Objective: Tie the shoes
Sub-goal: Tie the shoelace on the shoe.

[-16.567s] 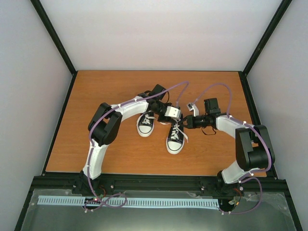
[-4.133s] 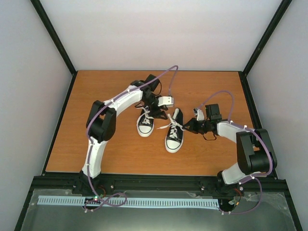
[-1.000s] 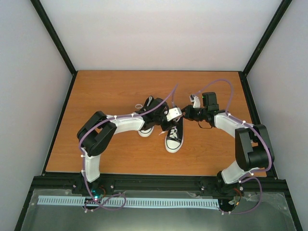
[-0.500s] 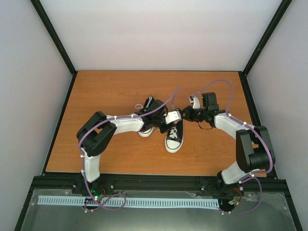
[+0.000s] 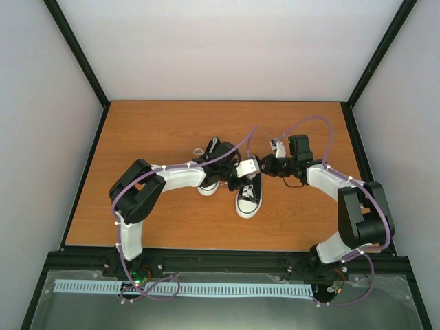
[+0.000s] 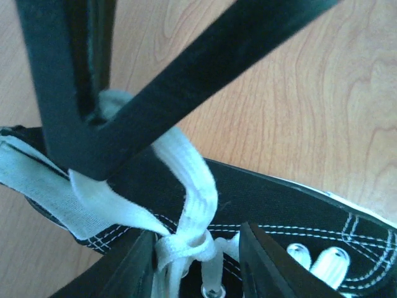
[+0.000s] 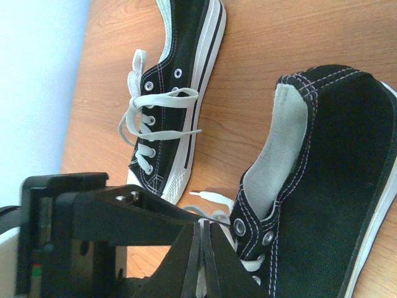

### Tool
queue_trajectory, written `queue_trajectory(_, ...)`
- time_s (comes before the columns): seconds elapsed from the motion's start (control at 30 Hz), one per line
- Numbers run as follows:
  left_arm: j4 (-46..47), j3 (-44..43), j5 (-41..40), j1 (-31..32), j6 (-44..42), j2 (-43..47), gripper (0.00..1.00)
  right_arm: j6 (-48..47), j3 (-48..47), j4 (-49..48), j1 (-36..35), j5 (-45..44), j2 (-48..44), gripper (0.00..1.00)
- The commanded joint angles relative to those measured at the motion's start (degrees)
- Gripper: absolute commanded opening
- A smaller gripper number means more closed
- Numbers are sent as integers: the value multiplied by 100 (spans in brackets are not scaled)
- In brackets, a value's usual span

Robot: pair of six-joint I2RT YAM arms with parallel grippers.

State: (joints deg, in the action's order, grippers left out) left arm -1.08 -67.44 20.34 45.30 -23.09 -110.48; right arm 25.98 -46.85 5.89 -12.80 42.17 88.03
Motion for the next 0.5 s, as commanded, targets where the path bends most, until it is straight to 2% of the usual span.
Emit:
queue_trajectory(0.0, -622, -437, 375, -6, -106, 336, 48, -3, -34, -192, -42, 82, 174, 3)
queue_trajectory(0.13, -1032, -548, 718, -75, -193, 606, 55, -22, -20, -219, -65, 90, 273, 3)
queue_trajectory(0.3, -1853, -377, 952, -238, -748, 1021, 56, -17, -17, -232, -69, 54, 262, 3)
queue_trajectory(0.37, -2028, -155, 894, -302, -1009, 1122, 52, -31, -17, -229, -65, 50, 272, 3)
queue_trajectory(0.47, -2050, 32, 721, -328, -1067, 1070, 38, -39, -4, -235, -65, 53, 293, 3)
